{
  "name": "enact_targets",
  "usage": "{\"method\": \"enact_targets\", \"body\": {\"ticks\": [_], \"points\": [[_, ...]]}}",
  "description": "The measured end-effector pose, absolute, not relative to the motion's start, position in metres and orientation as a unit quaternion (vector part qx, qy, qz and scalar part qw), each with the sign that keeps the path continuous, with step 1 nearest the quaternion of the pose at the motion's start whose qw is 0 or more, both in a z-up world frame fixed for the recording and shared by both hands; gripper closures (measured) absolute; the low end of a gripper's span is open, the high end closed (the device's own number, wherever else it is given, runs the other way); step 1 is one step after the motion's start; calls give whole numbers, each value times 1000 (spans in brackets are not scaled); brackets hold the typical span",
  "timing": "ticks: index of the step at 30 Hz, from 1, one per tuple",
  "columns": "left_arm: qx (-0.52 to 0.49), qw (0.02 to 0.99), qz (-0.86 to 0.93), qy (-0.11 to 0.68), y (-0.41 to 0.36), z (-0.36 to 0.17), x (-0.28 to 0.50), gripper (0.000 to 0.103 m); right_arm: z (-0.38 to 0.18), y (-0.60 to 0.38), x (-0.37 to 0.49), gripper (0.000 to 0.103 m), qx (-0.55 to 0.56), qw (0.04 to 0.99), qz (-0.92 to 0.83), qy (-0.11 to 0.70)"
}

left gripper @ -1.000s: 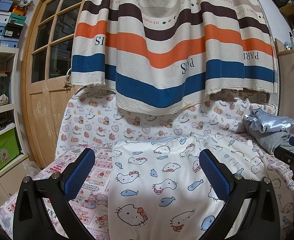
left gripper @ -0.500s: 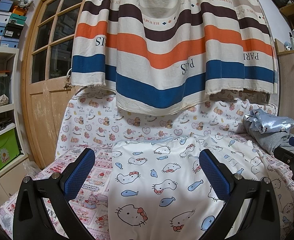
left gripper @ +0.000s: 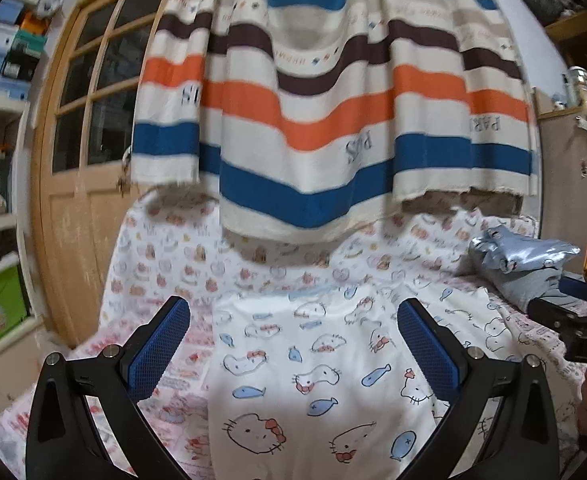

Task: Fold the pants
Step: 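Move both tools toward the light-blue waistband of the pants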

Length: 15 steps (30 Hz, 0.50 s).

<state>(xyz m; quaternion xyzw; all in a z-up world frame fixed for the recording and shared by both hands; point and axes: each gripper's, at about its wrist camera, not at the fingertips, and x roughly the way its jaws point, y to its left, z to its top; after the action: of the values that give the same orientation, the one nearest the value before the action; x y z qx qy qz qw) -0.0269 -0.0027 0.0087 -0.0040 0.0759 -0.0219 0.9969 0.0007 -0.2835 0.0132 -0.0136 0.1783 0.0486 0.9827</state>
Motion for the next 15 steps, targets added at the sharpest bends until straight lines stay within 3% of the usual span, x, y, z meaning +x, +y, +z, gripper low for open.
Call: {"method": "enact_targets", "body": {"ticks": [9,15], "points": [[-2,998,21,64,21,11,-73,0,27,-263,-32,1,19,981,74,178],[6,995,75,69,42,-6,-98,0,17,-213,-67,1,-15,986,78,146]]}}
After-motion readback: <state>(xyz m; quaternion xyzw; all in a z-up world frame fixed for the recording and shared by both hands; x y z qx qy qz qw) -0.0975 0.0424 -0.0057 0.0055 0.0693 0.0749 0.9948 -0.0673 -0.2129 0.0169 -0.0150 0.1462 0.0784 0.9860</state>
